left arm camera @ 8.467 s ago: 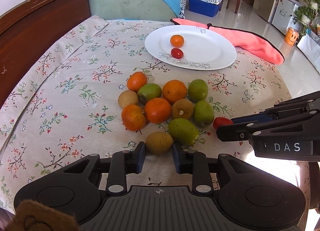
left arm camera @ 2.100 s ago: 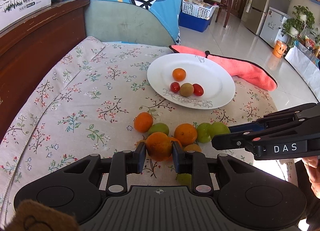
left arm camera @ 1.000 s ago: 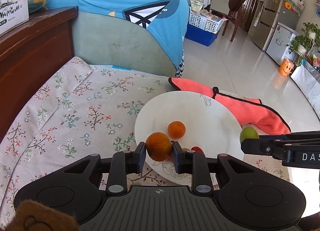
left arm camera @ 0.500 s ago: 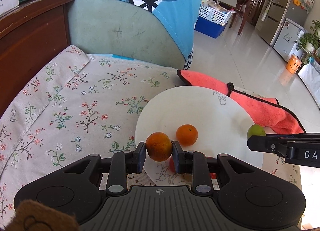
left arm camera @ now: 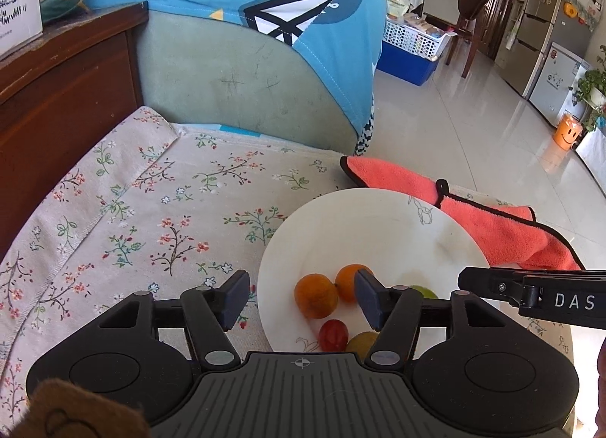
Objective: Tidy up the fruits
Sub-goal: 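Open the right gripper onto the plate while the left gripper releases the tangerine there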
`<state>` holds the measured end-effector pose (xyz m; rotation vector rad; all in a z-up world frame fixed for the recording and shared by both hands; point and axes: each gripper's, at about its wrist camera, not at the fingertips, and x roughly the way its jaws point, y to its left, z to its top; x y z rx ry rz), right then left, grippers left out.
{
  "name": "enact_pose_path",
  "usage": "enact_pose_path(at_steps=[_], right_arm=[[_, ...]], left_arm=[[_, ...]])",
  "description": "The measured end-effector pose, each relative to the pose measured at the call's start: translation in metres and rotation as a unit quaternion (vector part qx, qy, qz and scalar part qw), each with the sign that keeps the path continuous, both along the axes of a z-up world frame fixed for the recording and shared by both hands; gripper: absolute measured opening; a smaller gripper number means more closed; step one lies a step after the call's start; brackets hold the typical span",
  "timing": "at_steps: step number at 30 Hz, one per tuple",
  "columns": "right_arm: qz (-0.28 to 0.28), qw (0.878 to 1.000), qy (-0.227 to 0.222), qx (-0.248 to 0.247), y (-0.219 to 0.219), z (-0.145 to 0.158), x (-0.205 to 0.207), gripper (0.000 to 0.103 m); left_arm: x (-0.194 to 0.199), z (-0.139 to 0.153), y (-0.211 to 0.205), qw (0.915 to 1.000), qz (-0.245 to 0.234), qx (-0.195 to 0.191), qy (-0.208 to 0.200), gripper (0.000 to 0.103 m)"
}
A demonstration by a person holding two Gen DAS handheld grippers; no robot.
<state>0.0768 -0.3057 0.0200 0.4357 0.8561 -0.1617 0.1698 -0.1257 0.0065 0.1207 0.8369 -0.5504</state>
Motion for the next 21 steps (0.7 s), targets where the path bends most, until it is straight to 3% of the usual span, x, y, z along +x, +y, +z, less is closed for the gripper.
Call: enact_pose_path(at_steps=[4, 13, 21], right_arm=[[0.005, 1.000, -0.004, 0.011, 0.001, 0.004, -0.002, 0.032], [0.034, 0.999, 0.000, 0.002, 0.017, 0.008, -0.011, 0.035], [0.047, 0.999, 0.002, -0.001, 0.030, 0.010, -0.020, 0.035]], left_arm=[[-0.004, 0.010, 0.002, 1.0000, 0.005, -0.006, 0.005, 0.071], [-0.029, 0.023, 0.012, 0.9983, 0.021, 0.047, -0.026, 0.078], [-0.052, 0.029, 0.041, 0.9985, 0.040, 0.034, -0.015, 0.080]])
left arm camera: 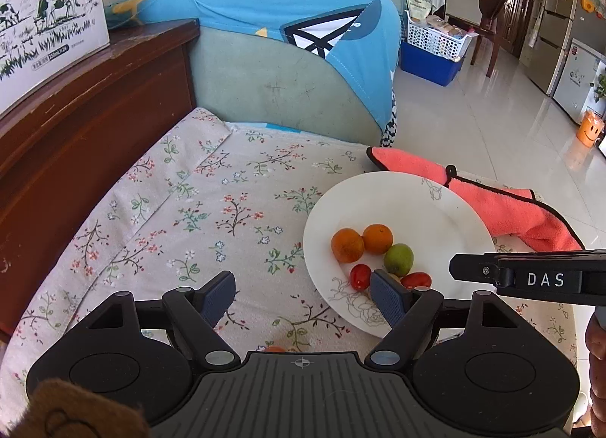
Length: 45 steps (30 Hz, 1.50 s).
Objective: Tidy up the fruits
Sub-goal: 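Open the right gripper onto the plate while the left gripper releases the tangerine there, then move both open grippers back to the fruit pile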
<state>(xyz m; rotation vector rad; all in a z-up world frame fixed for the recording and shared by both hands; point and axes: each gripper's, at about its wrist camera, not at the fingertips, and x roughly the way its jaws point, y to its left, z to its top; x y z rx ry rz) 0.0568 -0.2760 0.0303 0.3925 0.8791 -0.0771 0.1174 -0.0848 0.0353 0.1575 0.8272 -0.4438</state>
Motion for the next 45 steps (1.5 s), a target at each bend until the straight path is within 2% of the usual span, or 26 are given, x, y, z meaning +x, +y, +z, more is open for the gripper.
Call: enact_pose_path(at_steps=[7, 19, 23, 28, 37, 45], right_arm=[[0.015, 1.000, -0.002, -0.006, 0.013, 0.002, -0.012, 0.036], [0.059, 0.998, -0.010, 0.030, 0.038, 0.003, -0.049, 0.037], [0.078, 0.996, -0.004, 0.035, 0.047, -0.002, -0.055, 0.037], [0.090, 0.995, 0.007, 0.037, 0.053, -0.010, -0.056, 0.037], [0.103, 0.994, 0.022, 0.029, 0.063, -0.019, -0.053, 0.037], [0.112, 0.993, 0.034, 0.015, 0.070, -0.029, -0.047, 0.037]], left_arm=[[-0.013, 0.000, 0.028, 0.9993, 0.034, -0.007, 0.011, 0.080], [-0.024, -0.003, 0.072, 0.9973, 0.065, -0.026, 0.022, 0.080], [-0.035, -0.011, 0.075, 0.9984, 0.045, -0.016, 0.031, 0.080], [-0.058, -0.021, 0.072, 0.9990, -0.006, -0.008, 0.042, 0.080], [-0.096, -0.040, 0.055, 0.9939, -0.093, 0.008, 0.059, 0.080], [-0.104, -0.053, 0.044, 0.9908, -0.119, 0.013, 0.064, 0.077]])
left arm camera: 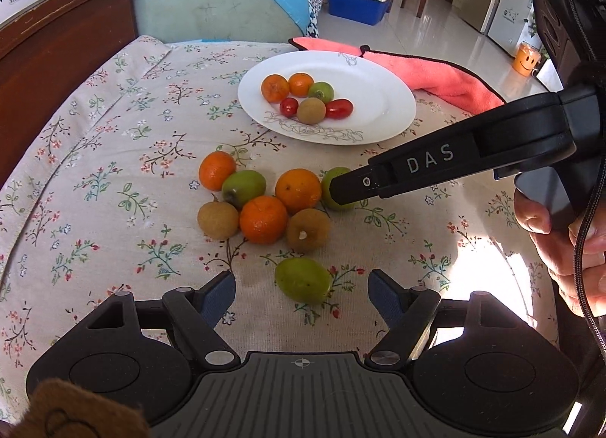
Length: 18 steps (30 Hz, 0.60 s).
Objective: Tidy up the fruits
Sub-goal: 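Move both open grippers back to the fruit pile, then grasp a green lime with the right gripper while the left gripper grasps another lime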
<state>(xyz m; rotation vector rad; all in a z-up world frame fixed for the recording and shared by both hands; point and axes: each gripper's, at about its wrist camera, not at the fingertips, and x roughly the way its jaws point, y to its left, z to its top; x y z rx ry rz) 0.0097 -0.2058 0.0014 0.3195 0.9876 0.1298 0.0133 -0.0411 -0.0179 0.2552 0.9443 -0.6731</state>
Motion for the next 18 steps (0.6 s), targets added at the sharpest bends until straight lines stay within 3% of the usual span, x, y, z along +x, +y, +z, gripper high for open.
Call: enact_pose_path(at_steps=[7, 18], right_arm=[[0.001, 1.000, 0.003, -0.008, 0.004, -0.006, 0.005, 0.037], [0.002, 1.000, -0.002, -0.021, 0.008, -0.012, 0.010, 0.029]], left_arm=[[0.000, -0.008, -0.002, 0.9999, 0.008, -0.008, 0.001, 0.071], [0.002, -0.009, -0.002, 0.9997, 0.020, -0.013, -0.009, 0.036]])
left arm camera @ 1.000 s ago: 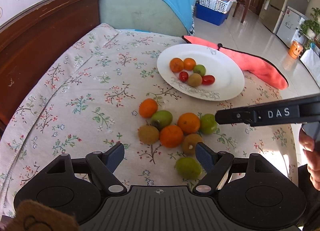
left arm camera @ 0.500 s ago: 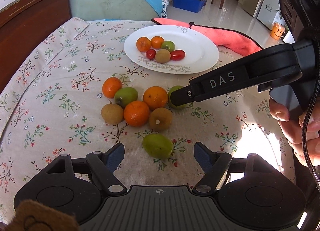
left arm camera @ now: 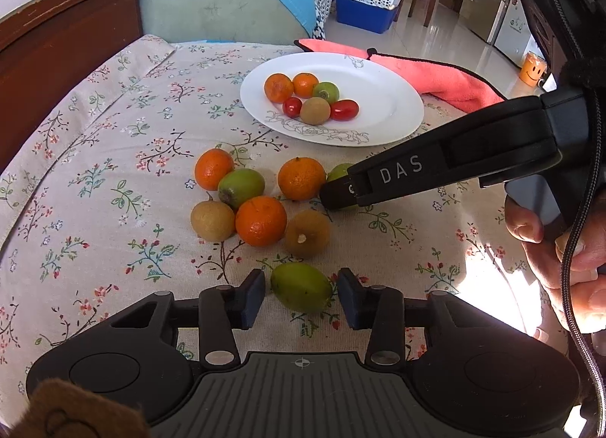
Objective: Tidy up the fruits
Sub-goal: 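Grasp a green lime with the right gripper while the left gripper grasps another lime, then carry the lime with the right gripper while the left gripper carries its lime to the plate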
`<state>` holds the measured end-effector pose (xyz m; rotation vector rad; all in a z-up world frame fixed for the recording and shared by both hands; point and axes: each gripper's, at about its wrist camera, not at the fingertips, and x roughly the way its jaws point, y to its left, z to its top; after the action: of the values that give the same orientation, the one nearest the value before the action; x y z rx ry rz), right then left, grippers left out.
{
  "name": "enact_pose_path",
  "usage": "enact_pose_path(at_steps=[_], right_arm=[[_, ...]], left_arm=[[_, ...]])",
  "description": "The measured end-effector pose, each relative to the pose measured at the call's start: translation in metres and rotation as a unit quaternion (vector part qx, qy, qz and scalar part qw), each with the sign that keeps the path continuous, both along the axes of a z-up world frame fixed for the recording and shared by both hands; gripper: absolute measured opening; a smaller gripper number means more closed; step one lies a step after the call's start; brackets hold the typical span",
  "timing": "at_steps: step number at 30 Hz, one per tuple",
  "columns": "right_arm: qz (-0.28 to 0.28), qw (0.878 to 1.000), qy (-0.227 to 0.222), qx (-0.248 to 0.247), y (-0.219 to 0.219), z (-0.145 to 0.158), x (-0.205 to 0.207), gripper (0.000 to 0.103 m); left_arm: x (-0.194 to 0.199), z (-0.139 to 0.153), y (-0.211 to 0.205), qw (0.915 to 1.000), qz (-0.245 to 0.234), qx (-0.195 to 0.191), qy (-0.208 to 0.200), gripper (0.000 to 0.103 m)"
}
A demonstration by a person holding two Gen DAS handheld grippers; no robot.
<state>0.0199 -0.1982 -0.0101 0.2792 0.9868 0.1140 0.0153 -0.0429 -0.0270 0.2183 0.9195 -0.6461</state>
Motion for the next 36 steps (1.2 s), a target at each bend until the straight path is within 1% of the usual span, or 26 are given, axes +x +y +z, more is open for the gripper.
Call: enact_pose_path(at_steps=[1, 7, 11, 17, 25, 31, 36], right_arm=[[0.001, 1.000, 0.000, -0.001, 0.000, 0.000, 0.000, 0.029], [-0.004, 1.000, -0.002, 0.000, -0.002, 0.002, -0.001, 0.028], [-0.006, 1.000, -0.011, 0.005, -0.004, 0.008, -0.004, 0.028], [-0.002, 1.000, -0.031, 0.004, -0.007, 0.021, -0.007, 0.028], [-0.009, 0.998, -0.065, 0.006, -0.020, 0.044, -0.013, 0.028], [-0.019, 0.996, -0.087, -0.005, -0.038, 0.061, -0.011, 0.028], [-0.040, 0.995, -0.095, -0.017, -0.059, 0.069, -0.005, 0.028]], left_arm=[[0.001, 0.000, 0.001, 1.0000, 0.002, -0.004, 0.003, 0.032], [0.001, 0.002, 0.003, 0.9999, 0.002, -0.011, 0.010, 0.031], [0.001, 0.007, 0.005, 0.9998, 0.006, -0.017, 0.004, 0.031], [0.007, 0.018, 0.010, 0.9991, 0.029, -0.028, -0.009, 0.031], [0.022, 0.038, 0.012, 0.9964, 0.059, -0.054, -0.029, 0.031], [0.037, 0.052, 0.000, 0.9943, 0.068, -0.070, -0.043, 0.031], [0.050, 0.056, -0.022, 0.9940, 0.056, -0.085, -0.042, 0.031]])
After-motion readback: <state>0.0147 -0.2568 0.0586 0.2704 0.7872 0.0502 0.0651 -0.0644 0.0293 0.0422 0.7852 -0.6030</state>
